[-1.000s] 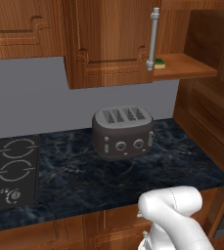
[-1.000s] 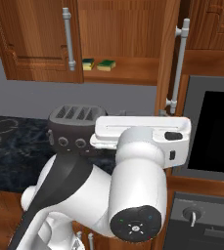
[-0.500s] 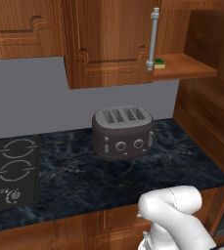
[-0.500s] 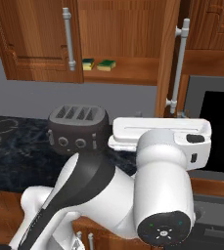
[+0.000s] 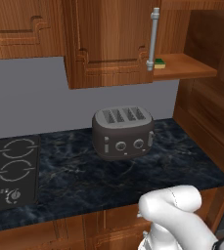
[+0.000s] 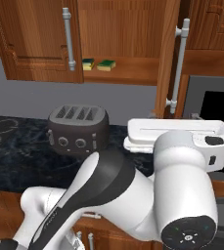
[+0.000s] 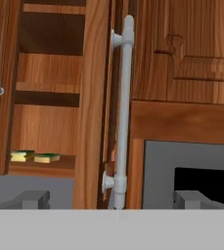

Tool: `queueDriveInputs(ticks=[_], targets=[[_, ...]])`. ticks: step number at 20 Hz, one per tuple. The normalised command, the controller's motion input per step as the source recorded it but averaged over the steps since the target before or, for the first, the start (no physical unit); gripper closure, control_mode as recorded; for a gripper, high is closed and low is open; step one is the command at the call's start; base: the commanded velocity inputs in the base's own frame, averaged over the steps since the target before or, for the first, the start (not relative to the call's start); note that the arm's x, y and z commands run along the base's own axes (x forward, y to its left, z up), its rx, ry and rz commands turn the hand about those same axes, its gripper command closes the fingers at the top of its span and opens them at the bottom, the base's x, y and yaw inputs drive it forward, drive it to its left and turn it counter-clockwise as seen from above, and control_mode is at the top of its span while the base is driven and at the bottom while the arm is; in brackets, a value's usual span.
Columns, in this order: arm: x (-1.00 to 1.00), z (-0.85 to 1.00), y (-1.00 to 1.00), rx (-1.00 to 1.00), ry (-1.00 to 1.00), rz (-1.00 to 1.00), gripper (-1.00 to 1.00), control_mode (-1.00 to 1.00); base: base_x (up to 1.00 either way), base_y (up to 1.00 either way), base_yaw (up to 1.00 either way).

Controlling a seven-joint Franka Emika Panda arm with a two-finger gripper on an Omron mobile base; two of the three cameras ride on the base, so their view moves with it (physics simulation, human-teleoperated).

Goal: Pick up the sponge and sponge from the sink, and place them back in the cabinet, and close the cabinet doors.

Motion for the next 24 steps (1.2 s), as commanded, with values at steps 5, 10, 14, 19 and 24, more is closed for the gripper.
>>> queueDriveInputs(ticks=[5,10,14,19,24], targets=[[0.02,0.0,-0.19,0.0,0.0,0.0,-1.0,-1.0,0.0,0.0,0.0],[0.15,0.0,-0.16,0.0,0.0,0.0,-1.0,-1.0,0.0,0.0,0.0],[0.26,-0.01,-0.14,0.0,0.0,0.0,-1.0,-1.0,0.0,0.0,0.0],[0.26,-0.01,-0.16,0.0,0.0,0.0,-1.0,-1.0,0.0,0.0,0.0],[0.23,-0.01,-0.21,0.0,0.0,0.0,-1.0,-1.0,0.0,0.0,0.0]])
